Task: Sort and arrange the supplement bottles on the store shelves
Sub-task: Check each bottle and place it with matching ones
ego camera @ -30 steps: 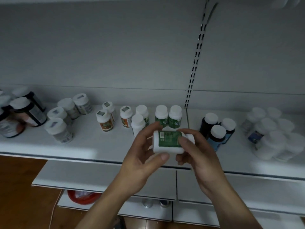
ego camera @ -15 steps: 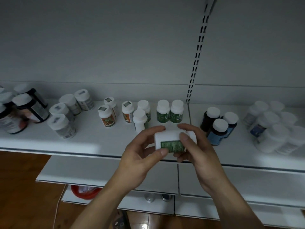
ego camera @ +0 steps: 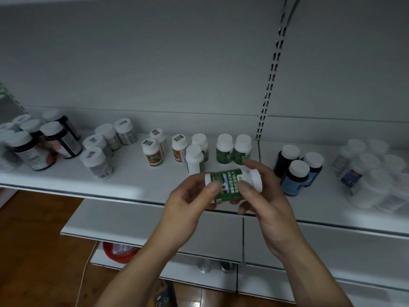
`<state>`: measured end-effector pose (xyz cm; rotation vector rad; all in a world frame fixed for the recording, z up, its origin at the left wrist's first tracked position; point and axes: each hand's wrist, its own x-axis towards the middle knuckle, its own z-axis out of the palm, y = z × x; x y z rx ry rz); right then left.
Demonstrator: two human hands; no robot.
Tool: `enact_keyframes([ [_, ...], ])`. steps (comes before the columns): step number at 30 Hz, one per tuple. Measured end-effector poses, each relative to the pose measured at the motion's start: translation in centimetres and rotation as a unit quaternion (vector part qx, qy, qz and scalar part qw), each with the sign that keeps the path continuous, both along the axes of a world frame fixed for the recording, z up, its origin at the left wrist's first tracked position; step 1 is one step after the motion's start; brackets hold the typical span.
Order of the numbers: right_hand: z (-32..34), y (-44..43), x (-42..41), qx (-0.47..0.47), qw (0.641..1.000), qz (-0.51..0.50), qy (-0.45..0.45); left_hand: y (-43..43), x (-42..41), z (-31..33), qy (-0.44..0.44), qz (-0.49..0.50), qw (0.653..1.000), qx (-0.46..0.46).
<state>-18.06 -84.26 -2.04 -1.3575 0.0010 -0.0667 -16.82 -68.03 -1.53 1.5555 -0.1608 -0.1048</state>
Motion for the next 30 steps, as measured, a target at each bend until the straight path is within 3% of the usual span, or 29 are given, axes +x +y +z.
enact_keyframes([
  [7,0.2,-0.2,-0.3,0.036,0.998,-0.020,0.038,-0.2,-0.4,0.2,-0.035,-0.028,0.999,0.010],
  [14,0.2,-0.6,-0.2,0.009,1.000,-0.025,0.017,-1.0,-0.1,0.3,0.026,0.007,0.999,0.027],
  [20,0.4,-0.9,0.2,-0.016,0.999,-0.020,0.037,-1.4,-0.1,-0.5,-0.022,-0.018,0.998,0.058],
  [24,0.2,-1.4,0.4,-0.027,0.999,-0.003,0.046,-2.3,0.1,0.4,0.054,0.022,0.998,0.001],
  [30,-0.7,-0.3,1.0,-0.012,0.997,-0.036,0.066,-2.2,0.3,0.3,0.102,-0.015,0.994,0.040],
])
